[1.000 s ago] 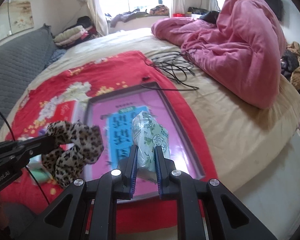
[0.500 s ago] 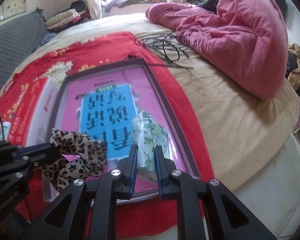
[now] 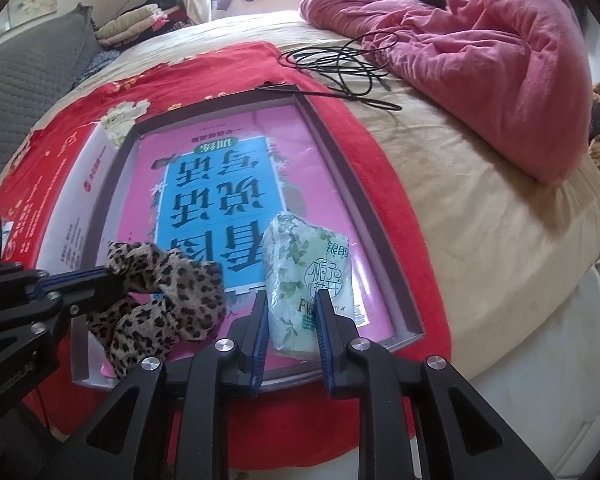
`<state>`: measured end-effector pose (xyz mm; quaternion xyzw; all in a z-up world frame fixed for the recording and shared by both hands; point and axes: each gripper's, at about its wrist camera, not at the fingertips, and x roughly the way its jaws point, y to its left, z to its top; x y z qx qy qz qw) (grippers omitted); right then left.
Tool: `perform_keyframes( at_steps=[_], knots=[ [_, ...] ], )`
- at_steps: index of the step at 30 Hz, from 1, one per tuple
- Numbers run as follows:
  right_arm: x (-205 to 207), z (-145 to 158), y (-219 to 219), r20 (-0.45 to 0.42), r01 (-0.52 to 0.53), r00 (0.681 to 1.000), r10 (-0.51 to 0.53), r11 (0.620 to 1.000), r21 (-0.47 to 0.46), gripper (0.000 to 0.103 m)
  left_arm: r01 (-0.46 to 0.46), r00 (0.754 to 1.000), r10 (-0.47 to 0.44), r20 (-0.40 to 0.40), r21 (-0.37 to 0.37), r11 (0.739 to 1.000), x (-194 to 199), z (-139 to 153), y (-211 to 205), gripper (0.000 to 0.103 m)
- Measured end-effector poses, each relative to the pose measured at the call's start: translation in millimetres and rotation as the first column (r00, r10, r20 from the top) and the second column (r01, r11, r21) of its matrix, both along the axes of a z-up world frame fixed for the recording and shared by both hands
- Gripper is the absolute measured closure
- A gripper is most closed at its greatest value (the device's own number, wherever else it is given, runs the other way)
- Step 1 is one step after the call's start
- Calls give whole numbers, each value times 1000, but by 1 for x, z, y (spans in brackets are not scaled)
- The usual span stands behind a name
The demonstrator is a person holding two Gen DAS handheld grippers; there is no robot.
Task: Organize soft objects
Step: 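Open the right tool to drop the packet on the tray while the left tool releases the scrunchie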
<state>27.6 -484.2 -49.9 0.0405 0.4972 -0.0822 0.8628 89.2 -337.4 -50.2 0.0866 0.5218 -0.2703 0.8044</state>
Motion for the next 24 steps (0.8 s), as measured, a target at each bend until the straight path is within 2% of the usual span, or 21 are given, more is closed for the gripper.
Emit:
perform_keyframes(
  at_steps=[3, 11, 14, 16, 17, 18, 22, 24],
  knots=[
    [0, -1, 2, -5, -9, 1000, 9, 1000, 9, 73, -3, 1000, 3, -6, 2, 1000, 0, -2, 0, 99],
    [-5, 2, 2, -4, 6, 1000, -6, 1000, 24, 72, -8, 1000, 8, -13, 2, 1000, 0, -6, 3, 97],
    [-9, 9, 1, 10, 12, 1000, -12, 1000, 20, 70, -9, 1000, 9, -21, -10, 1000, 1, -4, 4, 90],
    [-12, 15, -1, 23, 23, 999, -24, 999, 22, 65, -9, 1000, 9, -25, -17, 1000, 1, -3, 4, 80],
    [-13, 17, -1, 29, 27, 999, -28, 999, 23, 62, -11, 1000, 10, -23, -21, 1000, 0, -2, 5, 71],
    [-14, 21, -2, 37, 34, 999, -35, 999, 21, 58, -11, 1000, 10, -18, -25, 1000, 0, 0, 6, 68],
    [-17, 30, -2, 54, 49, 997, -50, 999, 16, 53, -13, 1000, 13, -11, -47, 999, -5, 7, 10, 66],
    [-19, 34, -1, 58, 56, 997, -56, 998, 8, 50, -13, 1000, 12, -7, -59, 998, -8, 12, 13, 60]
  ],
)
